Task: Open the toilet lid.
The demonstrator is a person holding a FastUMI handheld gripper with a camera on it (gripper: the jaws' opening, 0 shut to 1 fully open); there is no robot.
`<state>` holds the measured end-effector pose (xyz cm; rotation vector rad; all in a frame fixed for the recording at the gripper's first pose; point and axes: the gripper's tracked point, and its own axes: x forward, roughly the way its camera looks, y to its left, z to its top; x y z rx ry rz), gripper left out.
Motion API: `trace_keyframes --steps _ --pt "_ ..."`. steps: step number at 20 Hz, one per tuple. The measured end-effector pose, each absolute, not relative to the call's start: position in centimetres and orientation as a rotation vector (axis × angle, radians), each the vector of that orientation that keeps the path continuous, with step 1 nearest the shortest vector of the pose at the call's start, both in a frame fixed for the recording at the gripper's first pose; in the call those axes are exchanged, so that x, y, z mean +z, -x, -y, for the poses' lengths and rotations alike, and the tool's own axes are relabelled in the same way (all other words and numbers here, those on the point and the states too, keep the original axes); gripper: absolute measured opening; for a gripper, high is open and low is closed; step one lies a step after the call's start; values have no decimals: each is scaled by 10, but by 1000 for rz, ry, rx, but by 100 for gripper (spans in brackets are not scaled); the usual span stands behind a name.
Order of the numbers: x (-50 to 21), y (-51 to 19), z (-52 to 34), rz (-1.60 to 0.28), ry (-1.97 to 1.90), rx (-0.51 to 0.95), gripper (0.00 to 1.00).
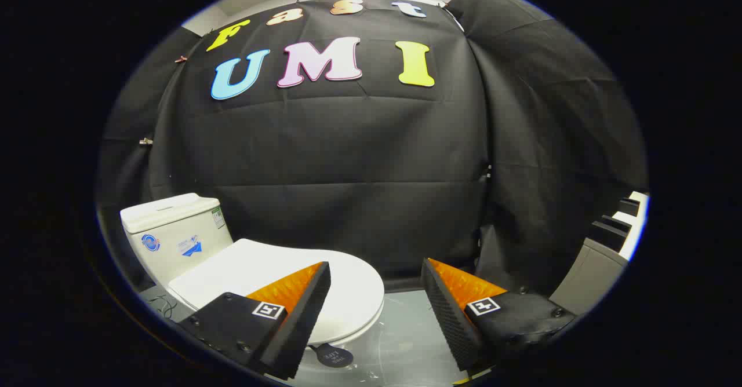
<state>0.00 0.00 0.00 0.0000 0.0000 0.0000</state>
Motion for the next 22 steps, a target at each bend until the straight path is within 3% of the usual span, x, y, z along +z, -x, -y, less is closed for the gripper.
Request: trace_keyframes --steps 22 --pt "-2 -1 1 -4 -3 7 98"
